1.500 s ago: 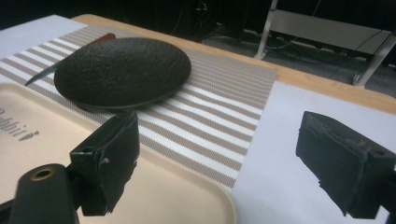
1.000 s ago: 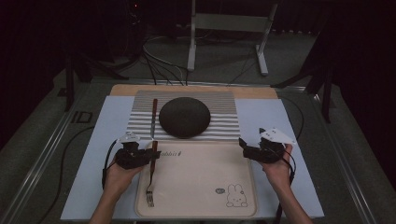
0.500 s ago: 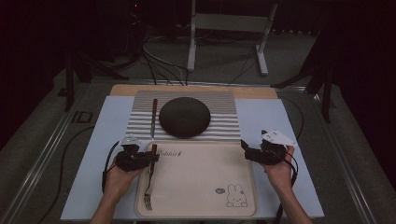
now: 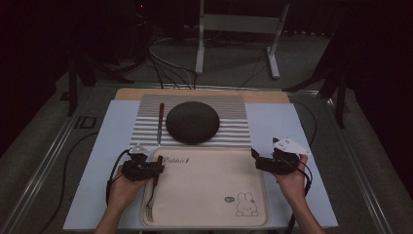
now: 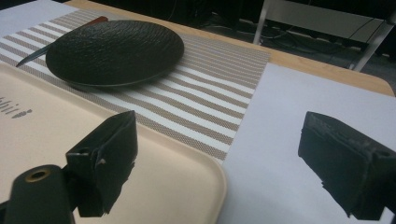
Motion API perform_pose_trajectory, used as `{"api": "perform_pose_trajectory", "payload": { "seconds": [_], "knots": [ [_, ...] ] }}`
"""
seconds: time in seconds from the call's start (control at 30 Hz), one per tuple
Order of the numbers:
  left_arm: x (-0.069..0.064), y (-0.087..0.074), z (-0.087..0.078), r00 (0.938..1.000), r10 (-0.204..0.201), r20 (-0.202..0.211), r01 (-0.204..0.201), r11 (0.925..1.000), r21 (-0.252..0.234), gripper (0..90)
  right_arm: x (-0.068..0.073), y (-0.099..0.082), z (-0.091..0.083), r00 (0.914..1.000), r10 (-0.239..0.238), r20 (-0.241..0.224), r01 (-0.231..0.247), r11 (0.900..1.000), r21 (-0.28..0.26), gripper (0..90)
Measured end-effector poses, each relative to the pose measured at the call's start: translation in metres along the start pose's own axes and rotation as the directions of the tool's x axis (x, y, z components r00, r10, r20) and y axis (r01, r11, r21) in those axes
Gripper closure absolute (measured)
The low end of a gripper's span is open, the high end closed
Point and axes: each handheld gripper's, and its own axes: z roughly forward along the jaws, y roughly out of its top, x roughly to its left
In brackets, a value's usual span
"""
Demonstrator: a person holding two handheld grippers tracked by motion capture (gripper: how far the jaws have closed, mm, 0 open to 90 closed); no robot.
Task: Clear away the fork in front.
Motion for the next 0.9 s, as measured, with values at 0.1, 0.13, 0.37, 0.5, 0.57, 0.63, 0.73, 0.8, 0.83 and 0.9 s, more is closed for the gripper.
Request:
{"api": "perform_pose_trajectory", "payload": {
  "seconds": [0.1,0.13,0.37,0.5,0.57,0.63,0.73,0.8,0.83,0.9],
  "knots": [
    [0.001,0.000,0.000,0.9999,-0.002,-0.014,0.002,1.0000,0.001,64.3,0.000,0.000,-0.002,1.0000,0.003,0.000,-0.003,1.0000,-0.004,11.7],
    [0.001,0.000,-0.001,0.9998,-0.001,-0.018,0.001,1.0000,-0.001,64.5,0.000,0.000,-0.003,1.0000,0.006,0.000,-0.006,1.0000,-0.007,11.6],
    [0.002,0.002,-0.014,0.9975,-0.033,-0.062,0.025,0.9919,-0.124,44.9,-0.003,-0.004,-0.008,0.9994,0.019,0.028,-0.018,0.9997,-0.013,11.3],
    [0.000,0.006,-0.029,0.9953,-0.048,-0.084,0.024,0.9641,-0.265,28.9,-0.003,-0.006,-0.011,0.9992,0.020,0.034,-0.019,0.9996,-0.019,11.2],
    [-0.002,0.007,-0.037,0.9946,-0.051,-0.091,0.017,0.9408,-0.339,20.4,-0.003,-0.007,-0.014,0.9992,0.024,0.033,-0.023,0.9995,-0.022,11.3],
    [-0.005,0.008,-0.043,0.9923,-0.050,-0.114,0.001,0.9191,-0.394,15.6,-0.001,-0.009,-0.016,0.9991,0.026,0.034,-0.025,0.9994,-0.025,11.3],
    [-0.009,0.010,-0.053,0.9883,-0.044,-0.146,-0.028,0.8877,-0.460,9.2,0.000,-0.011,-0.019,0.9991,0.027,0.032,-0.026,0.9991,-0.032,11.3],
    [-0.011,0.011,-0.059,0.9866,-0.039,-0.159,-0.045,0.8705,-0.490,4.1,0.001,-0.012,-0.021,0.9989,0.030,0.035,-0.029,0.9991,-0.032,11.3],
    [-0.011,0.011,-0.062,0.9860,-0.038,-0.162,-0.050,0.8601,-0.508,1.6,0.001,-0.014,-0.022,0.9989,0.028,0.036,-0.027,0.9991,-0.033,11.3],
    [-0.011,0.011,-0.068,0.9833,-0.045,-0.176,-0.057,0.8430,-0.535,0.3,0.001,-0.016,-0.025,0.9985,0.032,0.043,-0.031,0.9988,-0.038,11.2]
  ]
}}
